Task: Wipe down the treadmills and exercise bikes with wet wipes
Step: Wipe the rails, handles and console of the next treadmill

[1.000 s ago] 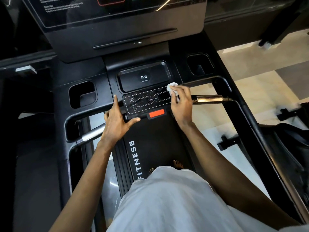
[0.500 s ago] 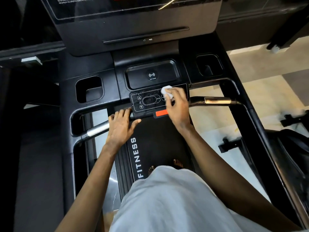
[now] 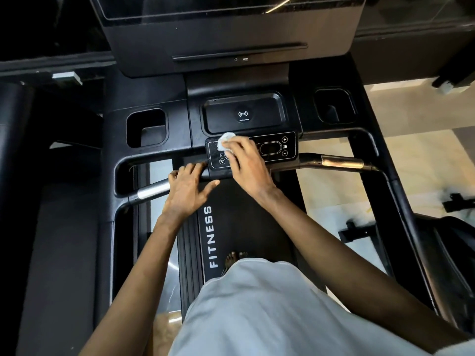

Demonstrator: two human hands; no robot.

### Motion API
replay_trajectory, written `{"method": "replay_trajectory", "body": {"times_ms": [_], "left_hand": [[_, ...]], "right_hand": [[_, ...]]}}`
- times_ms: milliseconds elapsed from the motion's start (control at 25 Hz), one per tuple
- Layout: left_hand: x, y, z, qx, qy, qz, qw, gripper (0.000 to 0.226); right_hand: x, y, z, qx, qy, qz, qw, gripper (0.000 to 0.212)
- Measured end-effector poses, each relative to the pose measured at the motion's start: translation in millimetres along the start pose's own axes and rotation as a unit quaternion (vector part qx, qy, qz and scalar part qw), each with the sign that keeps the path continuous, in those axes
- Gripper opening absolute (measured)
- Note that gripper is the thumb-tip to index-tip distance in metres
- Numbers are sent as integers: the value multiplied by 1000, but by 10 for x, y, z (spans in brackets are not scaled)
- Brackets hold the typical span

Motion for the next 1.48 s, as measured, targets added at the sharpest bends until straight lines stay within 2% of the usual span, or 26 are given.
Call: {"method": "replay_trajectory", "body": {"times_ms": [120, 320, 520, 720, 920, 1080, 1240, 1320, 1480], "left_hand": [[-101, -17, 84, -23, -17, -7, 1000, 61], [-237, 7, 170, -22, -60, -32, 997, 65], [-352, -42, 161, -48, -69, -52, 995, 56], [-352, -70, 252, -72, -60, -58, 994, 53], [-345, -63, 337, -68, -40, -42, 996, 52], [-377, -95, 451, -72, -26, -33, 997, 53], [-398, -113, 472, -70, -1, -43, 997, 52], [-392, -101, 484, -67, 0, -45, 997, 52], [-399, -67, 483, -60, -7, -48, 997, 52]], "right_hand": [[-211, -75, -132, 0, -22, 31, 999, 21], [-159, -179, -278, 20, 31, -62, 997, 23], [-227, 141, 11, 33, -45, 26, 998, 23], [-26, -71, -105, 27, 44, -74, 996, 23], [42, 220, 217, -5, -7, 10, 1000, 28], [91, 117, 120, -5, 48, -41, 998, 27], [-178, 393, 290, -31, -19, 39, 999, 25], [-374, 255, 97, -37, 13, 1, 999, 24], [-678, -305, -381, -27, 154, -129, 979, 25]]}}
Point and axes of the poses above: each hand's wrist, its own x-axis towards the middle knuckle, its own y-axis out of the palm, z = x × y, the point moved 8 cm from there along x, towards the middle knuckle, and after that the axes turned 7 degrees about x, right-handed, at the moved point
